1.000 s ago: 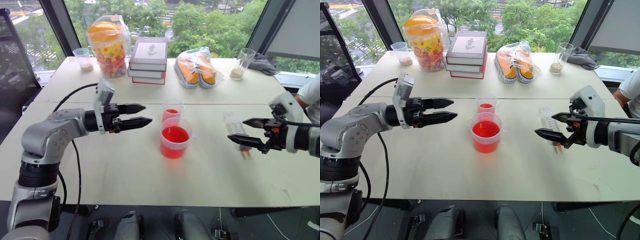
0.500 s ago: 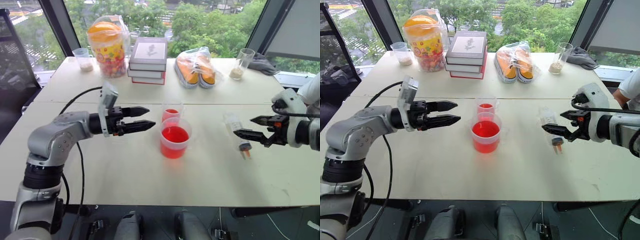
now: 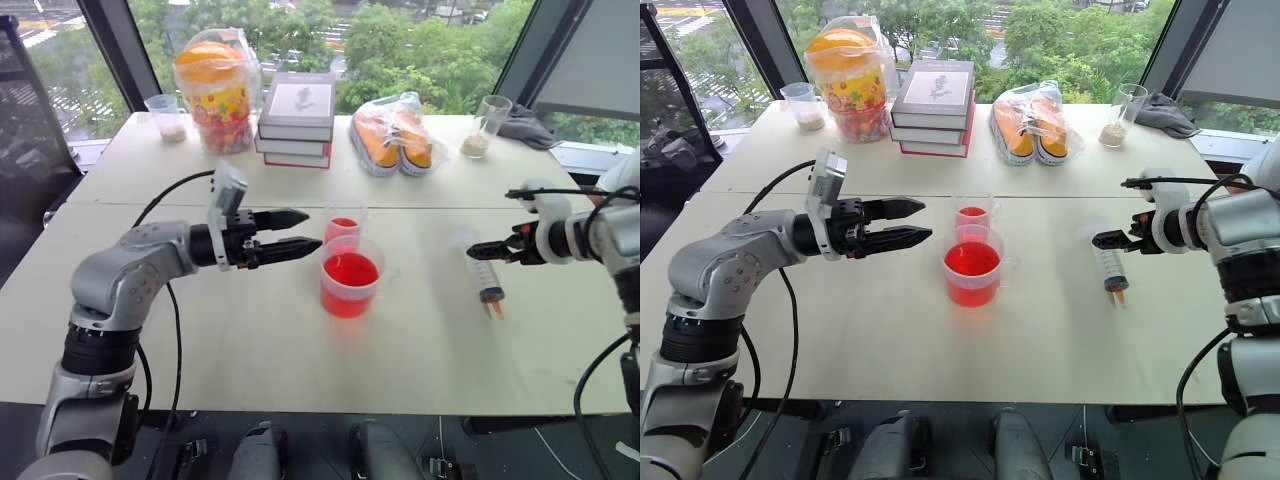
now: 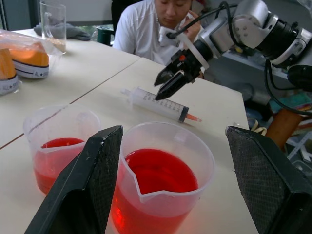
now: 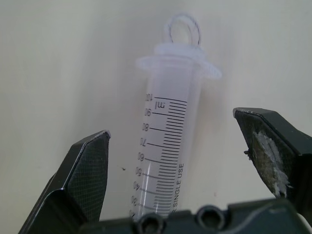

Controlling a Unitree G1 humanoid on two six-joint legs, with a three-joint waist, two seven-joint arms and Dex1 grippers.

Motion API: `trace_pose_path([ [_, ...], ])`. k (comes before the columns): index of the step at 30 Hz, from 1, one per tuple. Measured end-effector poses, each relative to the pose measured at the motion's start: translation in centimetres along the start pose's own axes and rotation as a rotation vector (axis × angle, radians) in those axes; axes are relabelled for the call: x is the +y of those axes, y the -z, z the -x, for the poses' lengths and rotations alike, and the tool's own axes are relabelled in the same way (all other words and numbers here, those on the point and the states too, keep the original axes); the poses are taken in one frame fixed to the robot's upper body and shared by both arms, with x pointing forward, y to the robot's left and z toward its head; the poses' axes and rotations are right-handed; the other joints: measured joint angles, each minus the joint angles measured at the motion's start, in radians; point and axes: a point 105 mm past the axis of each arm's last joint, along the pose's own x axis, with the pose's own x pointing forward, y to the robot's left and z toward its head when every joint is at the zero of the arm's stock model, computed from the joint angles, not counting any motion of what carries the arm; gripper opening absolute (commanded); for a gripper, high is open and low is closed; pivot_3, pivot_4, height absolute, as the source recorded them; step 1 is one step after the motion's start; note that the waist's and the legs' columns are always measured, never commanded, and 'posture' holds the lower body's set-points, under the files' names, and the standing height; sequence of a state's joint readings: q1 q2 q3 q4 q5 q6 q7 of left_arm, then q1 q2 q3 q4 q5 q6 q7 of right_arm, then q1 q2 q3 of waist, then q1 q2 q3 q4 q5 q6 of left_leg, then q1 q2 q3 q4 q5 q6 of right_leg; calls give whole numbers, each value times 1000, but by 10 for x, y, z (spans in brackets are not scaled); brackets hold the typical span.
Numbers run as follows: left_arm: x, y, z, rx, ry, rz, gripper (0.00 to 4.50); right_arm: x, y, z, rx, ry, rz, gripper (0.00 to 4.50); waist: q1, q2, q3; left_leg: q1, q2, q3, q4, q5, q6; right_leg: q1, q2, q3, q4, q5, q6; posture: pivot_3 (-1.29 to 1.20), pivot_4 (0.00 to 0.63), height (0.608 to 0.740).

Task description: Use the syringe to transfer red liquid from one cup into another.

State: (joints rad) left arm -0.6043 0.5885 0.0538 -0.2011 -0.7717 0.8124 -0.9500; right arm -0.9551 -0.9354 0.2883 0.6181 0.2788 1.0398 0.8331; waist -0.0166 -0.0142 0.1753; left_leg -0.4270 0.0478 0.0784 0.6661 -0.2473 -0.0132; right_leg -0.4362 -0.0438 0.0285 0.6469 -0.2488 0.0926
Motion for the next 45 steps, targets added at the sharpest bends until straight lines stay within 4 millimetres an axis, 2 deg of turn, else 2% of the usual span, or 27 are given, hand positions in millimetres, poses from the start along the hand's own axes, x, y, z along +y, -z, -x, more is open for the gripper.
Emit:
trace_pose_path([
  [5,0,7,3,6,-27,13,3469,1,5,-25,57,-14,19,4448,-2,0,0,0,0,0,0,0,0,0,0,0,1,0,0,0,150,740],
  [9,-2,7,3,4,-38,4,3469,3,-2,-32,55,-10,42,4448,-4,0,0,1,0,0,1,0,0,1,0,0,1,0,0,0,150,740],
  [15,-1,6,4,2,-45,3,3469,6,-7,-37,55,-17,73,1647,-7,0,0,2,0,0,1,0,0,2,0,0,1,0,0,0,150,740],
  [16,-1,6,4,2,-45,3,3469,7,-7,-37,54,-20,74,1400,-8,0,0,2,0,0,1,0,0,2,0,0,1,0,0,0,150,740],
  [22,-3,3,3,-2,-30,-7,3469,7,-8,-36,49,-33,77,1389,-8,0,0,2,0,0,1,0,0,2,0,0,1,0,0,0,150,740],
  [25,-2,0,3,0,-25,-16,3469,16,-26,-30,-49,-62,114,1389,-7,1,1,1,0,0,1,0,0,1,0,0,2,0,0,0,150,740],
  [28,-1,-5,4,-1,-18,-28,3469,43,-71,0,-364,-164,213,1389,-2,2,1,1,0,-1,-1,0,0,0,0,0,2,0,0,0,150,740],
  [30,1,-5,4,-4,-13,-25,3469,72,-100,35,-624,-255,284,1389,0,2,1,1,1,-2,-1,0,0,0,1,-1,2,0,0,0,150,740],
  [33,2,-7,4,-5,3,-24,3469,112,-117,79,-927,-353,321,1389,4,1,0,1,1,-2,-1,0,0,1,1,-3,1,0,0,0,150,740],
  [36,4,-10,2,-7,21,-25,3469,149,-118,105,-1132,-493,270,1389,3,2,0,1,0,-2,0,0,0,2,-1,-2,2,0,0,0,150,740],
  [39,6,-14,0,-7,34,-29,3469,174,-110,122,-1244,-575,258,1389,5,1,0,1,0,-2,1,0,0,3,-1,-3,2,0,0,0,150,740],
  [41,7,-15,0,-3,43,-35,3469,183,-104,125,-1287,-601,215,1389,4,1,0,1,0,-2,1,0,0,3,-1,-3,2,0,0,0,150,740],
  [45,7,-17,-5,8,70,-45,3469,197,-93,114,-1321,-633,95,1389,2,1,0,2,0,-2,1,0,0,3,0,-3,2,0,0,0,150,740],
])
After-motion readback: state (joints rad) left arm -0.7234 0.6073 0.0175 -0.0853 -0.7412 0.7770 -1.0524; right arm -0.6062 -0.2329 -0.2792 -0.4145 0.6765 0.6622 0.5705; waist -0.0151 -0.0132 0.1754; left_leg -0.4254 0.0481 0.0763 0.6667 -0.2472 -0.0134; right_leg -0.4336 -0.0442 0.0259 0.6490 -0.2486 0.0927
